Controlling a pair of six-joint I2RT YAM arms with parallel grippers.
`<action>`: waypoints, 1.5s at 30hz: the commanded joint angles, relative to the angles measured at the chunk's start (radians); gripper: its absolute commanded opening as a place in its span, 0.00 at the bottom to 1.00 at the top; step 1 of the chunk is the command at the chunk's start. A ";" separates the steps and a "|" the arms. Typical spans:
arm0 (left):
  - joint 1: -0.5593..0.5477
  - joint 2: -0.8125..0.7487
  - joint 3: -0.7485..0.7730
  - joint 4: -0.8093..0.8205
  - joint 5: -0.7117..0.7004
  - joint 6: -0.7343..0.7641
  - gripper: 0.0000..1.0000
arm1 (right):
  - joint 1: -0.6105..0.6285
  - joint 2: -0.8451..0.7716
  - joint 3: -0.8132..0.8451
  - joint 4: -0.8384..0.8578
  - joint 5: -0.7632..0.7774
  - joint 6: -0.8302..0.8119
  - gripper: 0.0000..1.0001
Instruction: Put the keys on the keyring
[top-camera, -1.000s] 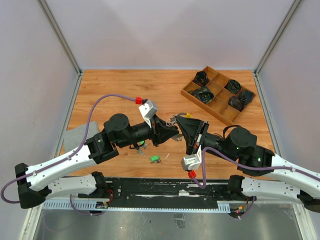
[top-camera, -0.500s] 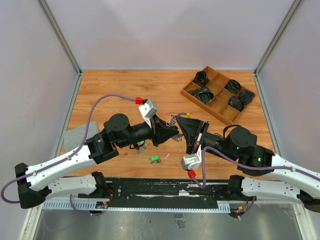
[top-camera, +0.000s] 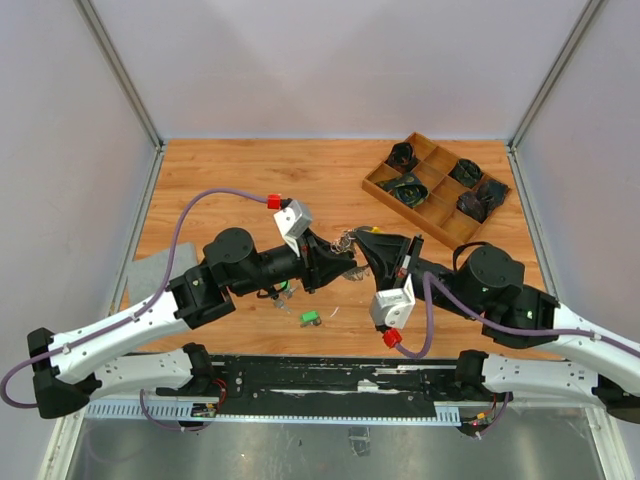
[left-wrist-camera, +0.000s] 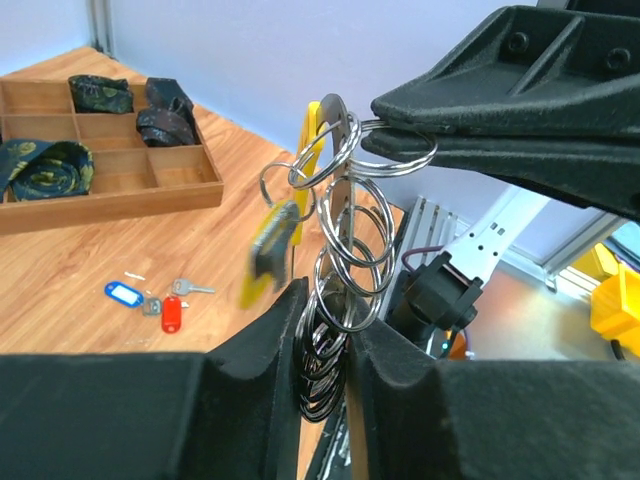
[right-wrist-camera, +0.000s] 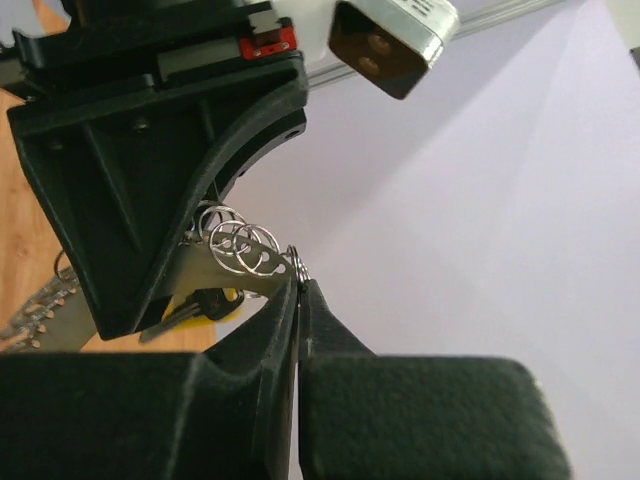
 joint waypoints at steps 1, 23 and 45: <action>-0.006 -0.028 -0.001 0.022 0.007 0.039 0.31 | 0.015 -0.001 0.072 0.035 0.032 0.283 0.00; -0.006 -0.175 0.001 0.063 0.070 0.147 0.58 | 0.006 -0.135 -0.065 0.301 0.105 0.950 0.01; -0.005 -0.084 0.093 0.281 0.326 0.130 0.04 | 0.005 -0.179 -0.170 0.510 0.025 1.117 0.01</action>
